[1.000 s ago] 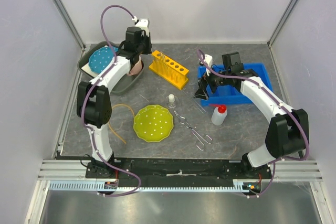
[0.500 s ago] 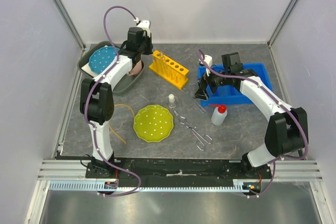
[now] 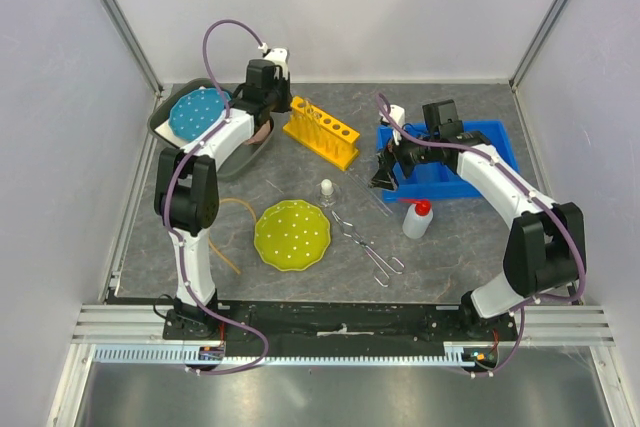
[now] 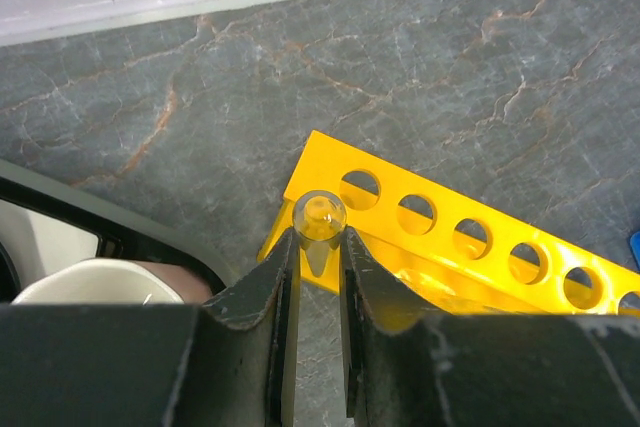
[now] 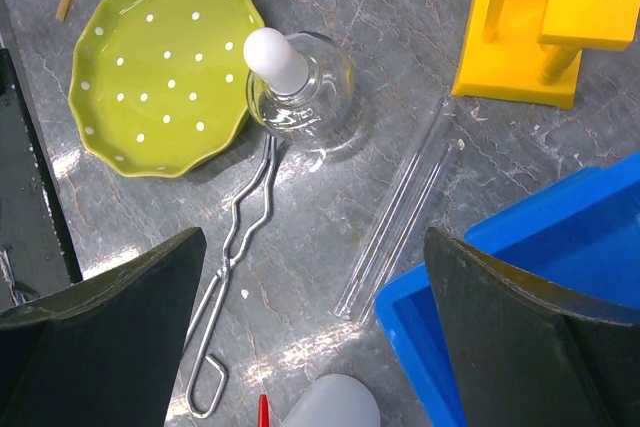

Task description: Organize the chemistry lab equipment

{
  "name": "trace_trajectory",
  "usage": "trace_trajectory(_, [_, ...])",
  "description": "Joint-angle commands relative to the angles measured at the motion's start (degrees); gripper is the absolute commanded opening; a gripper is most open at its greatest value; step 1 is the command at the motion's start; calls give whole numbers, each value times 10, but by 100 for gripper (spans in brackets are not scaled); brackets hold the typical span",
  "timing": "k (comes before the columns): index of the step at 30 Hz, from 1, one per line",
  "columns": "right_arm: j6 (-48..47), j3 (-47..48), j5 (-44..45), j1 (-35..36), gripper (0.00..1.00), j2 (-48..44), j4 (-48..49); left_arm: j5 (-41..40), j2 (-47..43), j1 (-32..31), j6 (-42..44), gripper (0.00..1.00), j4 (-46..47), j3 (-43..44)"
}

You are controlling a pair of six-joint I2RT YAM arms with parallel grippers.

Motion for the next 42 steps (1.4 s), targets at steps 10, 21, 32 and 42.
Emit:
trace_trajectory(10, [-16,-3,-21,-10,98,11,5,14,-20,4,-9,46,1,-15])
trace_trajectory(21, [-37,49,26,-10,98,-11,-44,-21,-141,6,-9,63,-72,-25])
trace_trajectory(32, [10,112,43,-8,98,-19,-49,-37,-450,35,-53,100,-34,-294])
trace_trajectory(42, [-6,173,215,107,98,44,-124,82,-683,43,-75,100,-94,-467])
